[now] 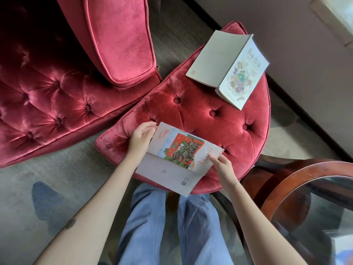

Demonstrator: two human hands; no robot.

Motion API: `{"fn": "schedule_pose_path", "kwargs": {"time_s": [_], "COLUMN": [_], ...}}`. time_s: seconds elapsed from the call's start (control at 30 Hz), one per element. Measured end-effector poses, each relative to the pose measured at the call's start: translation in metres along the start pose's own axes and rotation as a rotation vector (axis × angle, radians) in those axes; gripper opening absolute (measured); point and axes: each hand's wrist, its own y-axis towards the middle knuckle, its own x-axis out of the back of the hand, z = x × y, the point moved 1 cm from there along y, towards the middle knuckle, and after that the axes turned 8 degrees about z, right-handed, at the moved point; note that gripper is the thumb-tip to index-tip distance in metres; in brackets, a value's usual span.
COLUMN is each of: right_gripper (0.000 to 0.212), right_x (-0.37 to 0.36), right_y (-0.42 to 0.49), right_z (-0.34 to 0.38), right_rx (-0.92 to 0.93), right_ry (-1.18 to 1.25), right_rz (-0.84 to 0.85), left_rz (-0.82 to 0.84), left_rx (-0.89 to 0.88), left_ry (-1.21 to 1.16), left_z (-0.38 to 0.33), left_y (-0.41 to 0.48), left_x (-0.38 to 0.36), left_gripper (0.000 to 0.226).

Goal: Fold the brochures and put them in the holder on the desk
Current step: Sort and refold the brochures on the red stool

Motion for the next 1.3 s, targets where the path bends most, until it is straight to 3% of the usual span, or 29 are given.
{"fn": "schedule_pose_path", "kwargs": {"time_s": [0.13,0.23,0.47,0.6,0.7,0.87,0.97,1.1,1.2,1.3], "right_gripper": [0.021,0.017,0.022,0.026,0.027,0.030,0.025,0.022,0.026,0.013], "right_x": [0.009,0.014,0.010,-0.003,-0.015,-0.026,-0.024,-0.012,0.003,0.020], "right_y": [0.004,0.009,0.010,0.005,-0.003,-0.017,-0.024,-0.029,-0.034,-0.043], "right_z": [0.010,0.017,0.031,0.033,0.030,0.020,0.013,0.004,0.004,0.009], "right_rx": [0.015,0.021,-0.051,-0.096,-0.115,-0.079,-0.007,0.011,-0.034,-0.006], "right_ry": [0.073,0.073,0.244,0.349,0.321,0.166,0.031,-0.023,0.022,-0.008], "right_rz": [-0.107,-0.177,-0.154,-0.103,-0.020,0.106,0.108,0.077,0.116,0.174], "left_rz": [-0.174,-0.209,-0.128,0.113,0.193,0.058,-0.058,-0.065,-0.038,0.029], "left_rx": [0.053,0.182,0.390,0.628,0.594,0.429,0.361,0.359,0.416,0.414], "left_ry": [0.004,0.065,0.139,-0.062,-0.118,-0.355,-0.372,-0.315,-0.215,-0.150], "left_z": [0.010,0.030,0.051,0.039,0.032,0.021,0.021,0.018,0.017,0.009], "left_y": [0.000,-0.005,-0.027,-0.041,-0.043,-0.039,-0.036,-0.035,-0.040,-0.046], "left_x": [-0.003,-0.006,-0.026,-0.048,-0.059,-0.068,-0.065,-0.066,-0.070,-0.081], "left_gripper": [0.026,0.027,0.027,0.062,0.062,0.033,0.022,0.017,0.031,0.051]}}
